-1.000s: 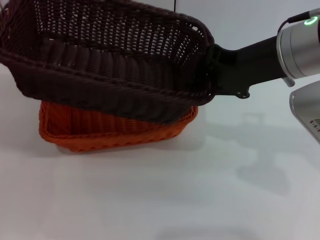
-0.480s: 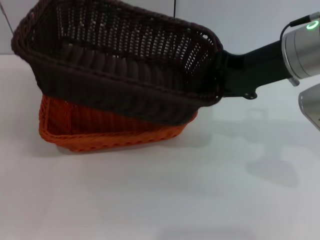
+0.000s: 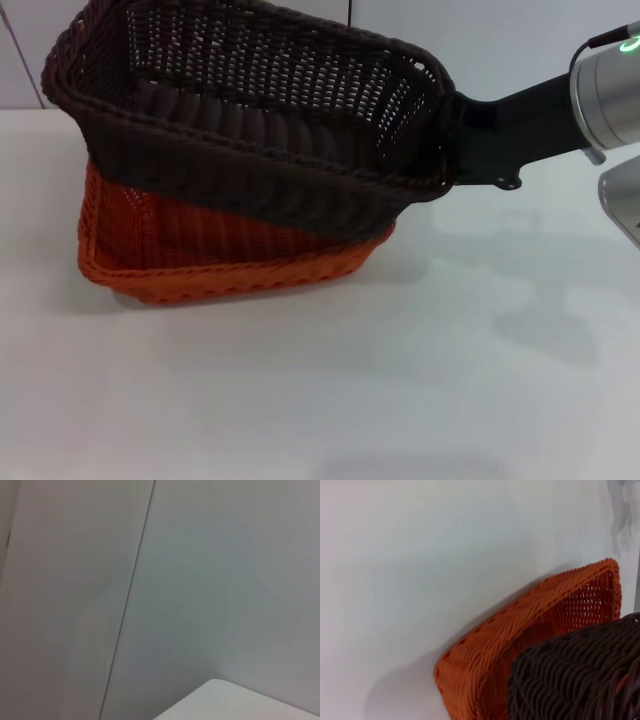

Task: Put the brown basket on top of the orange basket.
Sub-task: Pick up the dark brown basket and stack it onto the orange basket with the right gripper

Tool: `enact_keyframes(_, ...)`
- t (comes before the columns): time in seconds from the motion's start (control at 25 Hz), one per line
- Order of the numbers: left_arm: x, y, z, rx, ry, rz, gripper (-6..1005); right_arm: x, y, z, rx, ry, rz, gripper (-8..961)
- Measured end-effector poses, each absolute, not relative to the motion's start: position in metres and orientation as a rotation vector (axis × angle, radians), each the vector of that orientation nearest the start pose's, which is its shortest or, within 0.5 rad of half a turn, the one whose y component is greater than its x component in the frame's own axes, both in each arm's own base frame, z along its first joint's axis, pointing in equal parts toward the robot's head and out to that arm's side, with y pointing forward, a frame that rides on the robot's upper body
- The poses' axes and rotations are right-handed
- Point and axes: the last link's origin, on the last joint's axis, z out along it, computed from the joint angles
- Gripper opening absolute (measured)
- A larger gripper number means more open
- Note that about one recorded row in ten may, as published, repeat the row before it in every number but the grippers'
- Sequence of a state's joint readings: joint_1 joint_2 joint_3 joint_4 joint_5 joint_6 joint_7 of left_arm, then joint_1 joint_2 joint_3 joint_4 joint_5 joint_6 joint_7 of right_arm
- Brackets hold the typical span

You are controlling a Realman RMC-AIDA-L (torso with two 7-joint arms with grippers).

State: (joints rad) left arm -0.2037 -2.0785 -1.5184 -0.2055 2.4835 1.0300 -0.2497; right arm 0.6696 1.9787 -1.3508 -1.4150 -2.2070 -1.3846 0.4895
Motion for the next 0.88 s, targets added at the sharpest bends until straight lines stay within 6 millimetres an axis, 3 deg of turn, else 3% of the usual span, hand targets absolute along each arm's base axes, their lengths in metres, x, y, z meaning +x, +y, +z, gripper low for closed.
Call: enact_keyframes(0.88, -0.433, 0.258, 0.043, -1.040, -0.902, -0.580, 668, 0.106, 0.414, 0.029, -2.047, -2.026, -0.486, 155)
